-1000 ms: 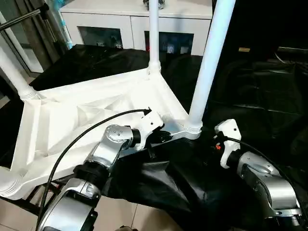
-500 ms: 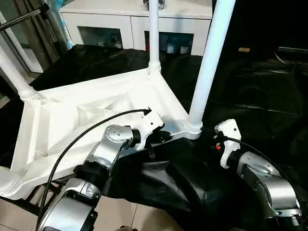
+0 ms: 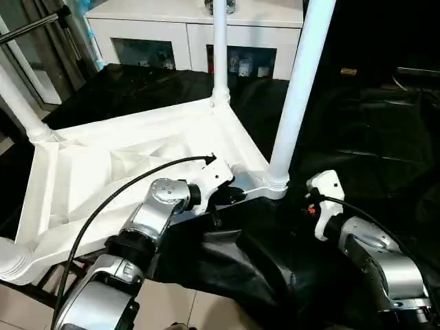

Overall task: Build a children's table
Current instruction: Rotate leg to tighten

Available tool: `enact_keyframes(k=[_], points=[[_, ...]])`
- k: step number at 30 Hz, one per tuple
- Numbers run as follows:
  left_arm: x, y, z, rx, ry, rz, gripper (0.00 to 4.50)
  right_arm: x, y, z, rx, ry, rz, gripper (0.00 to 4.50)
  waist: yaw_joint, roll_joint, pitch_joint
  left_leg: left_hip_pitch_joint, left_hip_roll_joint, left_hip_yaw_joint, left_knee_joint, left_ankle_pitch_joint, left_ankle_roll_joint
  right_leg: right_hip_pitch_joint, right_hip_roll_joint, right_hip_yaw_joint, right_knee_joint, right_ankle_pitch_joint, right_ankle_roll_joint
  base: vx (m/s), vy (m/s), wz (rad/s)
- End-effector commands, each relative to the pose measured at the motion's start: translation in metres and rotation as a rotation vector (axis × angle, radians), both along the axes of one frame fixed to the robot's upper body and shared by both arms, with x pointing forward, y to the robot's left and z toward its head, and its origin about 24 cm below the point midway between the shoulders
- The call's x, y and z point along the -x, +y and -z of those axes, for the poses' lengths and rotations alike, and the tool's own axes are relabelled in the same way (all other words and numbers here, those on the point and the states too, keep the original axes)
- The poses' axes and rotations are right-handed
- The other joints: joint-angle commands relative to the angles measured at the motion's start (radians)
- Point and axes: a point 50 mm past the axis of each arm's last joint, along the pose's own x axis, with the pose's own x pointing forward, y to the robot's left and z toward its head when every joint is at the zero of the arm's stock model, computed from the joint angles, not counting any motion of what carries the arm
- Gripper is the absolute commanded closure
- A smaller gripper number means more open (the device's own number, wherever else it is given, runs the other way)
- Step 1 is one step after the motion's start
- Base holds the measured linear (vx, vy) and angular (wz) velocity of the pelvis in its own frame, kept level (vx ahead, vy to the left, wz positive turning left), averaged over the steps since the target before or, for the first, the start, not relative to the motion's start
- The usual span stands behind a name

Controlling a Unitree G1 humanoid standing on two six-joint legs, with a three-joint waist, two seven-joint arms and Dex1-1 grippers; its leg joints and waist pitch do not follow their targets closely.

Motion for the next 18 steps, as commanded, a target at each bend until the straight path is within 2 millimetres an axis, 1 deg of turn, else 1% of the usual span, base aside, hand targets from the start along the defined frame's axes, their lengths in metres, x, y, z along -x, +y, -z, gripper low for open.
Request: enact_keyframes(k=[1,8,18], points=[[0.0071,-0.0143,-0.0023,0.050,-0.016,0.081,4.50,0.0023,0.0176,-0.0013,-0.024,0.005,-0.084,0.06,0.007,-0.023,-0.067,0.014,0.091,-0.053,-0.053,-0.098,0.113,0.048,-0.111,0.058,-0.069,-0.075,-0.232,0.000,0.000,0.00],[0.0071,-0.0143,-0.0023,0.050,-0.016,0.081,4.50,0.0023,0.0176,-0.0013,-0.024,0.005,-0.084,0.06,0.006,-0.023,-0.066,0.015,0.091,-0.053,-0.055,-0.116,0.101,0.046,-0.110,0.059,-0.071,-0.106,-0.225,0.000,0.000,0.00],[0.0071,-0.0143,-0.0023,0.050,-0.016,0.081,4.50,0.0023,0.0176,-0.0013,-0.024,0.005,-0.084,0.06,0.006,-0.023,-0.066,0.014,0.091,-0.053,-0.054,-0.111,0.105,0.046,-0.111,0.059,-0.070,-0.098,-0.225,0.000,0.000,0.00]])
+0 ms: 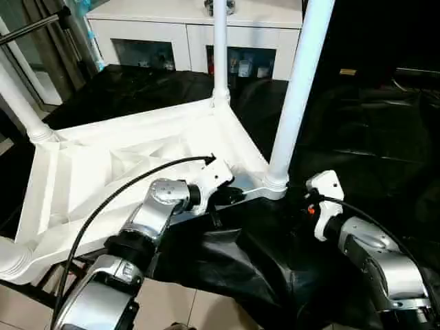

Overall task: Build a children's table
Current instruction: Rotate leg to tighten

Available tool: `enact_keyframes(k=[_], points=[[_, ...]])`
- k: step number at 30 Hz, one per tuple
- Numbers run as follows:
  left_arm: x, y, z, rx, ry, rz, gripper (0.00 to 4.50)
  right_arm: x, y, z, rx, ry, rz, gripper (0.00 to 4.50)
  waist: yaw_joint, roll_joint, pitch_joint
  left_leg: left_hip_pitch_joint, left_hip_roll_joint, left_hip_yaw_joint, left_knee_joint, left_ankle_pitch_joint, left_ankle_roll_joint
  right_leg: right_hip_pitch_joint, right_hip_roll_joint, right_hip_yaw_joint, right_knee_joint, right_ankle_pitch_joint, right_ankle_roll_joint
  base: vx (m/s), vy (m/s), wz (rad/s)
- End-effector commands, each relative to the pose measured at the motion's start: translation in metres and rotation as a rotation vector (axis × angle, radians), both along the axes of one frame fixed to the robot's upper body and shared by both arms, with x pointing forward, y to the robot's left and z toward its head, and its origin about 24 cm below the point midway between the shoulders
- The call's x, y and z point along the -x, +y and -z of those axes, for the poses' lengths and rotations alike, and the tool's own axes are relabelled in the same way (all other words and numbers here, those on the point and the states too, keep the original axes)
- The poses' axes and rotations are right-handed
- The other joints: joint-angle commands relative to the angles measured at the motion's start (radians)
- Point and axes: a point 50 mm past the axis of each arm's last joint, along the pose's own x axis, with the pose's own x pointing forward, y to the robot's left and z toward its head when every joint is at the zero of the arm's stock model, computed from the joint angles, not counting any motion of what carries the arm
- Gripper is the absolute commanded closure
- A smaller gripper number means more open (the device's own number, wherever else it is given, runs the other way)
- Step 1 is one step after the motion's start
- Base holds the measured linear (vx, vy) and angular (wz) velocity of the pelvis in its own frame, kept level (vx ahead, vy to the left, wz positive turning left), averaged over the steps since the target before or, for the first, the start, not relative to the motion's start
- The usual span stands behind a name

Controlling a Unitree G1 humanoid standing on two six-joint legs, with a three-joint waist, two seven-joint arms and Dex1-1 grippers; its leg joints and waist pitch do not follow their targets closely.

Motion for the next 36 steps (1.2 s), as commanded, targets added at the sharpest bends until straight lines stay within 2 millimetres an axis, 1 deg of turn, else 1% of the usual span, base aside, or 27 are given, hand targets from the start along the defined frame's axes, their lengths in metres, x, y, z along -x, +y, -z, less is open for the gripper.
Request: enact_keyframes(k=[1,12,17,23,30,36], points=[[0.0070,-0.0148,-0.0027,0.051,-0.017,0.082,4.50,0.0022,0.0172,-0.0015,-0.025,0.004,-0.082,0.06,0.007,-0.023,-0.067,0.014,0.091,-0.053,-0.057,-0.112,0.105,0.047,-0.111,0.058,-0.074,-0.098,-0.225,0.000,0.000,0.00],[0.0070,-0.0148,-0.0027,0.051,-0.017,0.082,4.50,0.0022,0.0172,-0.0015,-0.025,0.004,-0.082,0.06,0.007,-0.024,-0.066,0.014,0.090,-0.052,-0.056,-0.113,0.104,0.047,-0.110,0.059,-0.074,-0.103,-0.225,0.000,0.000,0.00],[0.0070,-0.0148,-0.0027,0.051,-0.017,0.082,4.50,0.0022,0.0172,-0.0015,-0.025,0.004,-0.082,0.06,0.007,-0.023,-0.067,0.013,0.090,-0.053,-0.056,-0.106,0.106,0.047,-0.110,0.058,-0.072,-0.090,-0.226,0.000,0.000,0.00],[0.0070,-0.0148,-0.0027,0.051,-0.017,0.082,4.50,0.0022,0.0172,-0.0015,-0.025,0.004,-0.082,0.06,0.007,-0.023,-0.066,0.014,0.090,-0.053,-0.057,-0.114,0.103,0.047,-0.110,0.058,-0.075,-0.110,-0.222,0.000,0.000,0.00],[0.0070,-0.0148,-0.0027,0.051,-0.017,0.082,4.50,0.0022,0.0172,-0.0015,-0.025,0.004,-0.082,0.06,0.007,-0.023,-0.067,0.014,0.090,-0.053,-0.057,-0.110,0.104,0.047,-0.110,0.058,-0.073,-0.094,-0.227,0.000,0.000,0.00],[0.0070,-0.0148,-0.0027,0.051,-0.017,0.082,4.50,0.0022,0.0172,-0.0015,-0.025,0.004,-0.082,0.06,0.007,-0.024,-0.067,0.014,0.089,-0.052,-0.055,-0.112,0.104,0.047,-0.110,0.058,-0.074,-0.102,-0.225,0.000,0.000,0.00]])
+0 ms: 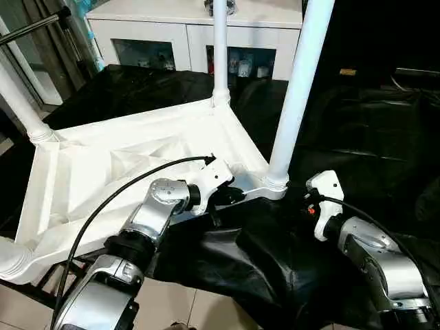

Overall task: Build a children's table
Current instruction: Rotate leg to tighten

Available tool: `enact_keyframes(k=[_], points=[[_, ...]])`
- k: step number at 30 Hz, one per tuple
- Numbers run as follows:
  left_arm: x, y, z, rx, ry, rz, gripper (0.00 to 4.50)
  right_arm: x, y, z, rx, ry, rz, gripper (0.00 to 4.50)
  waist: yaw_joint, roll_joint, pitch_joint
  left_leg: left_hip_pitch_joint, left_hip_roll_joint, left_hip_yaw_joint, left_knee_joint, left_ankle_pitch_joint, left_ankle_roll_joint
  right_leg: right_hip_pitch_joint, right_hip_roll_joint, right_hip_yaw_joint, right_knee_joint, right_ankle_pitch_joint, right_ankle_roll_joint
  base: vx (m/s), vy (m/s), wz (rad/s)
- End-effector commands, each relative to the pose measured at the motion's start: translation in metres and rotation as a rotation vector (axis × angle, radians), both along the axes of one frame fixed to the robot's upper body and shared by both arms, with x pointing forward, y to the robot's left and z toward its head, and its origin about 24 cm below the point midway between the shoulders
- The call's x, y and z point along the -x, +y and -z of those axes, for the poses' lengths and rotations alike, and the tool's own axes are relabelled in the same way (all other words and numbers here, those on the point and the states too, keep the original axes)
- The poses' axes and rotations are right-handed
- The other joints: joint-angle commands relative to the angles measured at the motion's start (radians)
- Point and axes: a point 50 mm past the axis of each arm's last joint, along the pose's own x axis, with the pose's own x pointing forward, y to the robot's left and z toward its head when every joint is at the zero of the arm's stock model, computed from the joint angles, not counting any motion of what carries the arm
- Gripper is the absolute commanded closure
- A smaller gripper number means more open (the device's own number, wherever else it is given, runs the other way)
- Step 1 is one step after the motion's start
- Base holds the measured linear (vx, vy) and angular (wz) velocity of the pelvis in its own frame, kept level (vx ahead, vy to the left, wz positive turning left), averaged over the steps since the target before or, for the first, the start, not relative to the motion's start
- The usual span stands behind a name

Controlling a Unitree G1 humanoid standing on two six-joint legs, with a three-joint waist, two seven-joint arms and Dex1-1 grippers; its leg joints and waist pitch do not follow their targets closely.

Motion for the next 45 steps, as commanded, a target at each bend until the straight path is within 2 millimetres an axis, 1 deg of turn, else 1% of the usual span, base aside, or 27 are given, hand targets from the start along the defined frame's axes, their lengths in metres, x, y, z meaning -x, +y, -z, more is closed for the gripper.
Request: enact_keyframes(k=[1,11,17,36,40,45], points=[[0.0070,-0.0149,-0.0027,0.051,-0.017,0.082,4.50,0.0022,0.0172,-0.0016,-0.025,0.003,-0.082,0.06,0.007,-0.023,-0.066,0.014,0.089,-0.053,-0.056,-0.114,0.103,0.047,-0.111,0.058,-0.076,-0.107,-0.224,0.000,0.000,0.00],[0.0070,-0.0149,-0.0027,0.051,-0.017,0.082,4.50,0.0022,0.0172,-0.0016,-0.025,0.003,-0.082,0.06,0.007,-0.023,-0.067,0.015,0.090,-0.053,-0.057,-0.108,0.107,0.047,-0.110,0.058,-0.073,-0.087,-0.228,0.000,0.000,0.00],[0.0070,-0.0149,-0.0027,0.051,-0.017,0.082,4.50,0.0022,0.0172,-0.0016,-0.025,0.003,-0.082,0.06,0.008,-0.023,-0.067,0.014,0.089,-0.052,-0.056,-0.111,0.105,0.048,-0.111,0.059,-0.075,-0.101,-0.226,0.000,0.000,0.00],[0.0070,-0.0149,-0.0027,0.051,-0.017,0.082,4.50,0.0022,0.0172,-0.0016,-0.025,0.003,-0.082,0.06,0.007,-0.024,-0.067,0.014,0.089,-0.053,-0.056,-0.105,0.109,0.047,-0.109,0.058,-0.073,-0.090,-0.226,0.000,0.000,0.00],[0.0070,-0.0149,-0.0027,0.051,-0.017,0.082,4.50,0.0022,0.0172,-0.0016,-0.025,0.003,-0.082,0.06,0.007,-0.024,-0.068,0.012,0.089,-0.053,-0.055,-0.100,0.111,0.048,-0.110,0.058,-0.072,-0.087,-0.226,0.000,0.000,0.00],[0.0070,-0.0149,-0.0027,0.051,-0.017,0.082,4.50,0.0022,0.0172,-0.0016,-0.025,0.003,-0.082,0.06,0.007,-0.024,-0.068,0.014,0.089,-0.053,-0.056,-0.106,0.109,0.048,-0.109,0.058,-0.073,-0.092,-0.226,0.000,0.000,0.00]])
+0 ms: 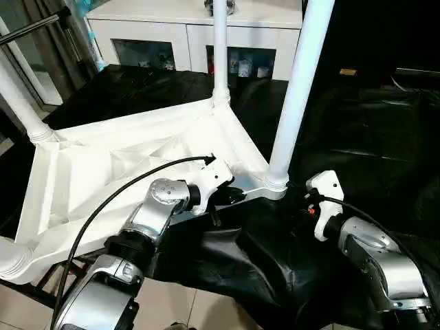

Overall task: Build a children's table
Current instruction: Rotate leg to tighten

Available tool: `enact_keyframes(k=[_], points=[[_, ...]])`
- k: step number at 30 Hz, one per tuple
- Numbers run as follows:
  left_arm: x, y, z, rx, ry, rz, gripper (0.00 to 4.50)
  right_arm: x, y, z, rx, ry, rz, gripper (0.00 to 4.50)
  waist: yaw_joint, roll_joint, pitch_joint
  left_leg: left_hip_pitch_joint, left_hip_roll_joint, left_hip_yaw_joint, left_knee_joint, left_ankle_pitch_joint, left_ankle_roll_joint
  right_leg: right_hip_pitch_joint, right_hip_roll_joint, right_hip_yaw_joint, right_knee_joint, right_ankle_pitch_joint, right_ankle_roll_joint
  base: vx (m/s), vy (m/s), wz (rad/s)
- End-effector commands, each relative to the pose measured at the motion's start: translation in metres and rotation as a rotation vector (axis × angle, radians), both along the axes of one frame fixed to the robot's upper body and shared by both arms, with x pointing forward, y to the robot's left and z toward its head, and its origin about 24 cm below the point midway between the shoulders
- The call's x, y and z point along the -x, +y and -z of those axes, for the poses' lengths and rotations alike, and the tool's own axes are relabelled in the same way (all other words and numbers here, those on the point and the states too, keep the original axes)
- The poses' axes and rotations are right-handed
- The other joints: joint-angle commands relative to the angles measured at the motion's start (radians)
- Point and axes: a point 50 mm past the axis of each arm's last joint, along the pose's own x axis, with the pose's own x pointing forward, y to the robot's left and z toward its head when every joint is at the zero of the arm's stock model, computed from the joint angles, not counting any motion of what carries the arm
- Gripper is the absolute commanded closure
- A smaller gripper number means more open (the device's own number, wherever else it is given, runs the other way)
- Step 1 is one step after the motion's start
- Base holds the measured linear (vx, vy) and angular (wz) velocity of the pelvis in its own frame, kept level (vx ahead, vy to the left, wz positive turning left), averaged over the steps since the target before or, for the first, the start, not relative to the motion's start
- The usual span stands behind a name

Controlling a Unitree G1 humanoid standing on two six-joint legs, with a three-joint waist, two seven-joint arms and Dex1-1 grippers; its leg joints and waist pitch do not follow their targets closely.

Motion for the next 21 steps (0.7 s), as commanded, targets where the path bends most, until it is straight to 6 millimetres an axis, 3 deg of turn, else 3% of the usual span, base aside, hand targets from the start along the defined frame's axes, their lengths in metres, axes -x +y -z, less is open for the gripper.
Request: enact_keyframes(k=[1,21], points=[[0.0070,-0.0149,-0.0027,0.051,-0.017,0.082,4.50,0.0021,0.0171,-0.0016,-0.025,0.003,-0.082,0.06,0.007,-0.023,-0.067,0.014,0.089,-0.053,-0.056,-0.108,0.108,0.048,-0.111,0.058,-0.074,-0.098,-0.226,0.000,0.000,0.00],[0.0070,-0.0149,-0.0027,0.051,-0.017,0.082,4.50,0.0021,0.0171,-0.0016,-0.025,0.003,-0.082,0.06,0.007,-0.023,-0.068,0.014,0.090,-0.053,-0.056,-0.105,0.109,0.047,-0.110,0.058,-0.072,-0.087,-0.229,0.000,0.000,0.00]])
